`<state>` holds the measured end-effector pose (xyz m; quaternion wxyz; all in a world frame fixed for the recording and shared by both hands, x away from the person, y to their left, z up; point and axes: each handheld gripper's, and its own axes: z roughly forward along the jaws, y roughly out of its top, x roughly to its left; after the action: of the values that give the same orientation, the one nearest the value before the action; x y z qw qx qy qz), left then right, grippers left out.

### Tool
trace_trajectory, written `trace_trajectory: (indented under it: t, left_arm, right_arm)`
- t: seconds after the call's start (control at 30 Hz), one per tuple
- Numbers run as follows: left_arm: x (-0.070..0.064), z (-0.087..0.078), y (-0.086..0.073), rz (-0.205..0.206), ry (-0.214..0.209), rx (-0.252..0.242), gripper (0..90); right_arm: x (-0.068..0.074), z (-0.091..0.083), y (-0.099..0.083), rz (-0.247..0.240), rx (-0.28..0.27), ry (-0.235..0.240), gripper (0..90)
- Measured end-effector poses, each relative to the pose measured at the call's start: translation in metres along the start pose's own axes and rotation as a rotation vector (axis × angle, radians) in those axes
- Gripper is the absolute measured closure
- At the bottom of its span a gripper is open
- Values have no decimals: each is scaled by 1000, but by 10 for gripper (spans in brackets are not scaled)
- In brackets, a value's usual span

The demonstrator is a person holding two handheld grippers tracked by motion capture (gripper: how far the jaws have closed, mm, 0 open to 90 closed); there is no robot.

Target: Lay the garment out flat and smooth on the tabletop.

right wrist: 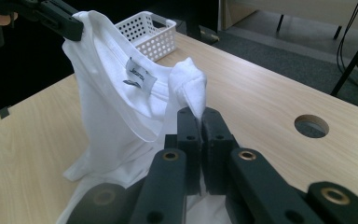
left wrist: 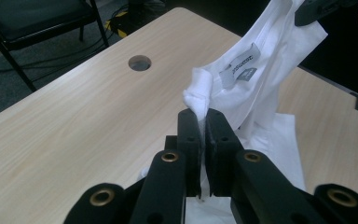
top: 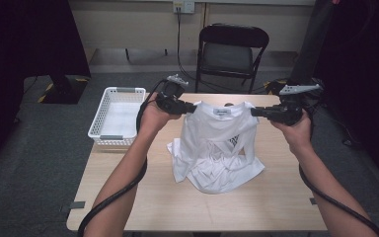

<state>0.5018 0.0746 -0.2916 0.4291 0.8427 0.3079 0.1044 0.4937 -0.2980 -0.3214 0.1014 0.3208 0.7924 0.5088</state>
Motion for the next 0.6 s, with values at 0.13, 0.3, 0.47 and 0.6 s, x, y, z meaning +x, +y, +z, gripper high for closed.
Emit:
trace_trajectory:
  t: [0.13,0.3,0.47,0.6]
  left_arm:
    - [29,15,22,-57,153,-81,860]
    - [33,27,34,-6,313,-177,334]
    - [11,31,8,51,304,-145,156]
    - [-9,32,-23,61,254,-105,123]
  right_arm:
    - [-30,20,23,55,-14,-131,863]
    - [-41,29,58,137,-137,-351,431]
    - [-10,25,36,38,-78,-322,245]
    - [15,21,0,-14,-24,-292,173]
